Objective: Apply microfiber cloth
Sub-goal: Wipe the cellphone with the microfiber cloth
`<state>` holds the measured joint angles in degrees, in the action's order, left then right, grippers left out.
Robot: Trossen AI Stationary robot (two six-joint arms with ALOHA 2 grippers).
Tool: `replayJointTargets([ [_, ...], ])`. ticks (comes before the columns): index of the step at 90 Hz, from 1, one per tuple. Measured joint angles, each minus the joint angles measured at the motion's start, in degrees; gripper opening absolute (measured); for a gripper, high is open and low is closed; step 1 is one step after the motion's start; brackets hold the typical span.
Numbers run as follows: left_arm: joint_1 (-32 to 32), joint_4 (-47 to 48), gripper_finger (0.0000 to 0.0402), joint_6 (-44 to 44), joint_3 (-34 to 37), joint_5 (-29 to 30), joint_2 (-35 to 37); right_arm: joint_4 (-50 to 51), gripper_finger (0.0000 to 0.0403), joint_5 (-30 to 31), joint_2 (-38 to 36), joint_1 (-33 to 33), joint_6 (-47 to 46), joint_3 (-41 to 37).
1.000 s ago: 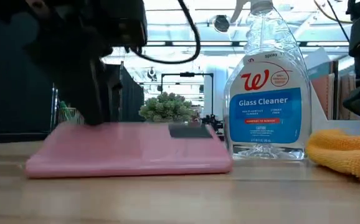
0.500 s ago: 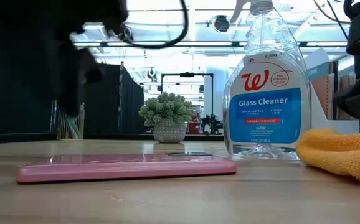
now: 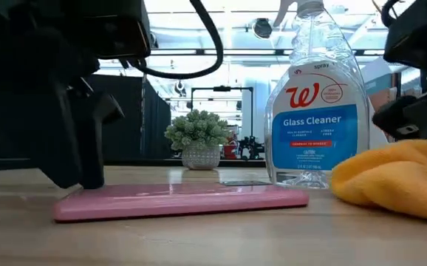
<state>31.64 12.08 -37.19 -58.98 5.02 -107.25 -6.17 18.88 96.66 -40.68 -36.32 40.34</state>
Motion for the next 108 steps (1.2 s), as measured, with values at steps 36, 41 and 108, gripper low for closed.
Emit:
replayJointTargets([
  [36, 0.48, -0.12, 0.0123, -0.71, -0.48, 4.13, 1.31, -4.42, 0.0009, 0.19, -0.11, 7.02, 18.77, 10.38],
  [41, 0.5, -1.4, 0.0123, 0.02, -0.04, 5.08, 0.57, -5.86, 0.0009, 0.21, -0.11, 7.83, 20.15, 10.49],
  [108, -0.26, -4.23, 0.0123, 0.26, 0.24, 7.62, -0.71, -15.38, 0.0007, -16.11, 23.85, 16.69, 26.8, 23.3],
])
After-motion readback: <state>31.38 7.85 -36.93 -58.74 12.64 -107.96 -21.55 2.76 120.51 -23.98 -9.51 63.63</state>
